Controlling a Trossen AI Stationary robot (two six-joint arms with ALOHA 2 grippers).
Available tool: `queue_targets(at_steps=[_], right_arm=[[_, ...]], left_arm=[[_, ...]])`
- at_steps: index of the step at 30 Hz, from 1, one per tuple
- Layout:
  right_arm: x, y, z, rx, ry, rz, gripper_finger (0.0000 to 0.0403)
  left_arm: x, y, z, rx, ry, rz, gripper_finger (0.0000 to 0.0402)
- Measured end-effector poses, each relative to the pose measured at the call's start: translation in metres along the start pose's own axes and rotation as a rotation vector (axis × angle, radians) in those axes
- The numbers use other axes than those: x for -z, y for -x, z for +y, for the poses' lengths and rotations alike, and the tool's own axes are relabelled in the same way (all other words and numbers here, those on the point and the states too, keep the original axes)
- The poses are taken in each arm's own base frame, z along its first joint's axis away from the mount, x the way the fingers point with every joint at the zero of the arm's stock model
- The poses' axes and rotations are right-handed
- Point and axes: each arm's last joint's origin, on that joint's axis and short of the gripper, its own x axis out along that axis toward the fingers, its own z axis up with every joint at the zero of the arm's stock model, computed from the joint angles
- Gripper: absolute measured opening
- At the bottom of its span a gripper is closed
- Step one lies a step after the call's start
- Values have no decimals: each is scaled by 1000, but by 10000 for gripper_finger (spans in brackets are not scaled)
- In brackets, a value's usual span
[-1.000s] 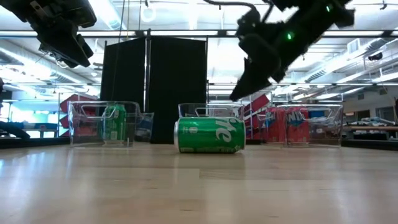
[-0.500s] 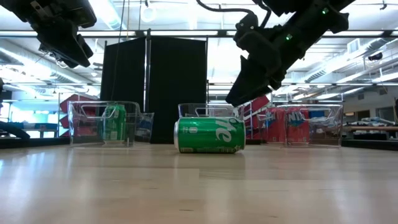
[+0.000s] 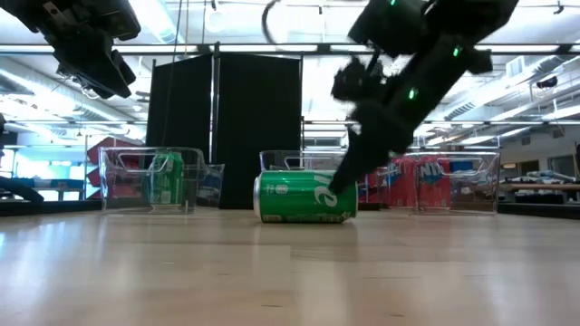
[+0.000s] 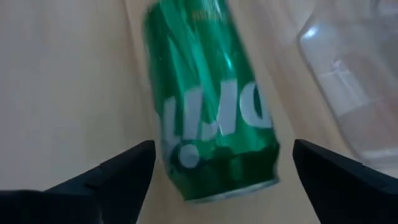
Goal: Sort soda cans
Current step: Put the green soda can into the left transparent bin
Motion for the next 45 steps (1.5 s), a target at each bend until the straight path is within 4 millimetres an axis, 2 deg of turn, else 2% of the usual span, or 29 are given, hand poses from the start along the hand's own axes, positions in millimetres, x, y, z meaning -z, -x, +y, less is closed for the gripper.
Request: queue_targets(at_steps=[6,10,12,20,24,29,33,36,40,45], right_arm=[[13,-23,6,13,36,37,336],[13,-24,6,16,43,35,268],[11,-19,5,14,43,32,230],[-12,18,-3,-17,-2,-69,229],[-24,39,-7,-32,-39,-50,229],[-42,63,-1,-25,-13,94,229],[-66,84,4,-69,-40,226,229],[-77,91,6,-86,-74,364,229],[-83,90,10,-107,-128,559,229],[-73,71,15,-116,-180,860,229]], left_arm=[[0,0,0,0,-1,0,2],[0,0,0,0,-1,0,2],[0,0,0,0,-1,-1,2],[0,0,0,0,-1,-1,2],[0,0,0,0,-1,-1,2],[-2,-8,0,-2,-3,8,2],[-4,-22,-1,-5,-36,22,2],[-6,-34,-1,-6,-53,31,2],[-11,-48,-2,-3,-79,36,2],[-17,-62,-4,6,-119,29,2]])
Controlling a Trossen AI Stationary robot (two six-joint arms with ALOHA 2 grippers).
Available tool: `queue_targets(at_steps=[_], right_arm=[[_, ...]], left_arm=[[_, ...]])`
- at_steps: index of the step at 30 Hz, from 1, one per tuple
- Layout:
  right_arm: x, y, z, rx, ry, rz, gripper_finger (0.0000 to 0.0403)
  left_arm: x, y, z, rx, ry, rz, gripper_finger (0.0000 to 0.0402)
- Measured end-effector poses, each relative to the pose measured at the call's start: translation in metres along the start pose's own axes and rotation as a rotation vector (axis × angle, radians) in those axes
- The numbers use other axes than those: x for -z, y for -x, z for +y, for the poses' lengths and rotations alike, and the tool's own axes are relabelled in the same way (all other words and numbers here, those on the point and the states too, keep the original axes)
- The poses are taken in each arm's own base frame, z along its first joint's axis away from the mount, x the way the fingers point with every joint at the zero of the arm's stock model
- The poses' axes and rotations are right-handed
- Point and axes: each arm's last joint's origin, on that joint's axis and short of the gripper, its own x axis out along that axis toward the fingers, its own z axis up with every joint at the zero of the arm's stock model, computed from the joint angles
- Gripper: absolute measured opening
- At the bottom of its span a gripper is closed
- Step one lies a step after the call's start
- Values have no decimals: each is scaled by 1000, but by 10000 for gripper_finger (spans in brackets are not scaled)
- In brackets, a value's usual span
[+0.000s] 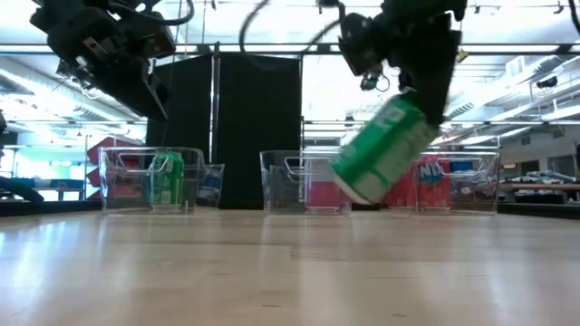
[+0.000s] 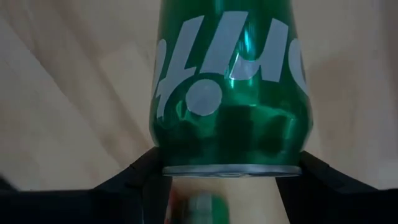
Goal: Sort soda cans
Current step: Put the green soda can into the left transparent bin
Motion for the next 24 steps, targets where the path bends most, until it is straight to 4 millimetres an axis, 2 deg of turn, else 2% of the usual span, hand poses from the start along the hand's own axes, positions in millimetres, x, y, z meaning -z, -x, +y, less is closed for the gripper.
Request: queue_targets(at_steps=[5,9,16,24], right_arm=[[-7,-17,-3,-6,-58,237,229],[-13,-19,-7,-21,-91,324,229],[-17,-16,-13,-51,-120,315,229],[-20,-17,-11,-89,-117,302,229]], left_arm=[[-3,-9,-1,20,-14,-2,2],[-4,-12,-1,27,-26,1,2],[-3,-12,-1,30,-32,5,2],[-4,-12,-1,31,-32,-1,2]])
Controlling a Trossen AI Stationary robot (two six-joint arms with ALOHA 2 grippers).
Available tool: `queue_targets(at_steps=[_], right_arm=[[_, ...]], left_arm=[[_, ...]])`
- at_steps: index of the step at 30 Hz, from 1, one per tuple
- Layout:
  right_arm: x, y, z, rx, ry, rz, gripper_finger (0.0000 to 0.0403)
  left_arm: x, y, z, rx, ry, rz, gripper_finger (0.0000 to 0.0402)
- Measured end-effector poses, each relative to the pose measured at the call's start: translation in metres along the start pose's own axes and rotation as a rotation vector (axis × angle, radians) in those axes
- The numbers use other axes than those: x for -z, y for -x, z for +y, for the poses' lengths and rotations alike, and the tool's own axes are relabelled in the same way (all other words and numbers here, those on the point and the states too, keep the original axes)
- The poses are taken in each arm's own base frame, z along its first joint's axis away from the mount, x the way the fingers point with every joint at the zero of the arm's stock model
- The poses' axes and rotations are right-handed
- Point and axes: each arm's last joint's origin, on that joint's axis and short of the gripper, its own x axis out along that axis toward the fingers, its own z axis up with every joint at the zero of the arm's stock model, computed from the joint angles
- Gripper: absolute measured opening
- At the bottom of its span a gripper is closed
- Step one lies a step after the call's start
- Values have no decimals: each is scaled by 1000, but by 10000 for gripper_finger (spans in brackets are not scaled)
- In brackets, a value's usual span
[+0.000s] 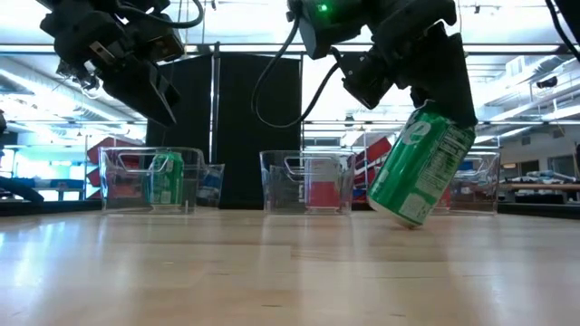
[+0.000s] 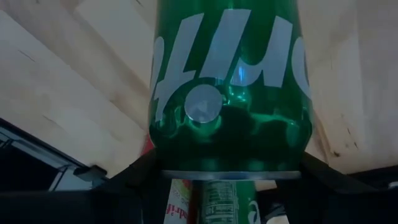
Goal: Sort soda cans
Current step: Put the green soda can into the left transparent bin
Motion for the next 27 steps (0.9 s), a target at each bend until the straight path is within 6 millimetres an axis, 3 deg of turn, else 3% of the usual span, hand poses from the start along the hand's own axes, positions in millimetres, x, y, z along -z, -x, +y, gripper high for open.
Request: queue_targets(at_steps=[27], right_arm=[[-9,5,-9,-58,-65,-4,245]], left_arm=[[0,0,0,4,0,0,2]])
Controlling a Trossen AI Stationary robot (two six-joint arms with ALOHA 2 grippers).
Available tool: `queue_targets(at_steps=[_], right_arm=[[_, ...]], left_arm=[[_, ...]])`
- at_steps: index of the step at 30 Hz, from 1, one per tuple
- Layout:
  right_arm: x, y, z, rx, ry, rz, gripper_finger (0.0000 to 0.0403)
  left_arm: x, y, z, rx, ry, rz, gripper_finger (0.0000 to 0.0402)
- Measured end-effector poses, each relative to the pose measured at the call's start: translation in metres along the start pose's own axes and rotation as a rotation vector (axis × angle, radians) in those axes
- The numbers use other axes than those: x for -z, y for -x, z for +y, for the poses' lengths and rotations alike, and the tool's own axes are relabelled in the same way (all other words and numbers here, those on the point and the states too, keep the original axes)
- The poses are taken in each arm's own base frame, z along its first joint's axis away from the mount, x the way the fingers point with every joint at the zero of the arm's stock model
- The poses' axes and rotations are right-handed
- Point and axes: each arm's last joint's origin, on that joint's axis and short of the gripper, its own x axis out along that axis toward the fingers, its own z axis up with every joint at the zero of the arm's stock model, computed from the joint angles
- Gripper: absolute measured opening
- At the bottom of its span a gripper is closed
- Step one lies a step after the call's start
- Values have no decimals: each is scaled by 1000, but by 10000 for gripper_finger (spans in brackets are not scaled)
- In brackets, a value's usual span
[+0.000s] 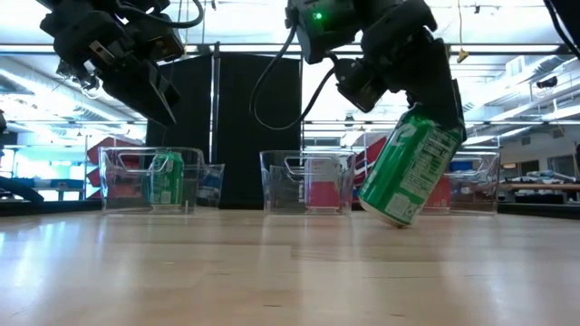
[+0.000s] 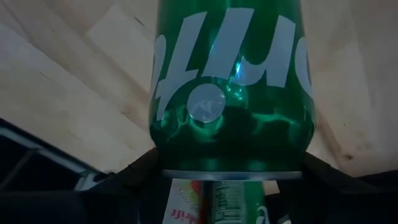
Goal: Sort soda cans
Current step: Put the green soda can into the left transparent bin
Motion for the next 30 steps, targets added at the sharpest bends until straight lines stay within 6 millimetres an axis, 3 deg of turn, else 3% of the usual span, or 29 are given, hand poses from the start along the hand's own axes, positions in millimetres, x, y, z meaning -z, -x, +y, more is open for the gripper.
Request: queue_targets(at_steps=[17,30], right_arm=[[-22,15,-31,-121,-117,22,276],[-31,20,-41,-158,-135,-10,302]], left_arm=[[0,0,0,0,-2,-1,2],[0,0,0,0,-4,-2,2]])
